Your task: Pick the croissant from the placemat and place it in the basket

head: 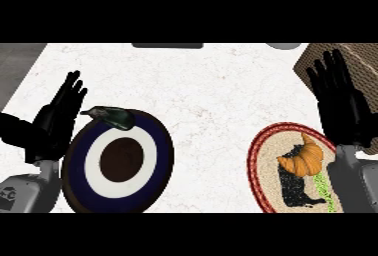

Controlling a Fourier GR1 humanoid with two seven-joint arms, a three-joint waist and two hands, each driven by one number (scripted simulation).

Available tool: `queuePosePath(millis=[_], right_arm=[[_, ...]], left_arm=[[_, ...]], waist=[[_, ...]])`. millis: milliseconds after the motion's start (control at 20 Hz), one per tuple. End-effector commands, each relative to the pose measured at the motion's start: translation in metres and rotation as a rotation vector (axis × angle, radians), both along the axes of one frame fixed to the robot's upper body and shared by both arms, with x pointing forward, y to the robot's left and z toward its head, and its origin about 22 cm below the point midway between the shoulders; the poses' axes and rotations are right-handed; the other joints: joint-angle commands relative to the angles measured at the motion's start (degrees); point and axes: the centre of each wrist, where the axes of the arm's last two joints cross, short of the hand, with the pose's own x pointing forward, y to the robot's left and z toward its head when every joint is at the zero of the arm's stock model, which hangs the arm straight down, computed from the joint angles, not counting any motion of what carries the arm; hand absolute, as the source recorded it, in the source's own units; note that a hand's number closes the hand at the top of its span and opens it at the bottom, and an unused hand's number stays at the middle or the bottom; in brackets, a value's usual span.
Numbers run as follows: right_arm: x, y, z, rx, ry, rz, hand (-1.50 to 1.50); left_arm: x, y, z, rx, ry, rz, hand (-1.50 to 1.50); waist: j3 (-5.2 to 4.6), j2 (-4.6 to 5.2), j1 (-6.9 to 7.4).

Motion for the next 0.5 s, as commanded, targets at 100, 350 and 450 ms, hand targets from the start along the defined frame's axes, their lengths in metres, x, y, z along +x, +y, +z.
queuePosePath(millis=[100,350,450], right_arm=[[-0.008,-0.078,0.023,-0.098,-0.181,-0.112,1.5],[-0.02,-0.106,0.02,-0.65,-0.206,0.075,1.5],[-0.015,-0.079,0.012,-0.815,-0.301,0.066,-1.5]], left_arm=[[-0.009,0.039,-0.013,0.075,0.059,0.04,0.0],[-0.004,0.042,-0.015,0.099,0.181,0.01,0.0],[-0.002,0.034,-0.022,0.079,0.184,-0.017,0.0]], waist=[[-0.38,1.34,-1.77],[-0.4,2.22,-0.97],[-0.54,2.17,-0.09]])
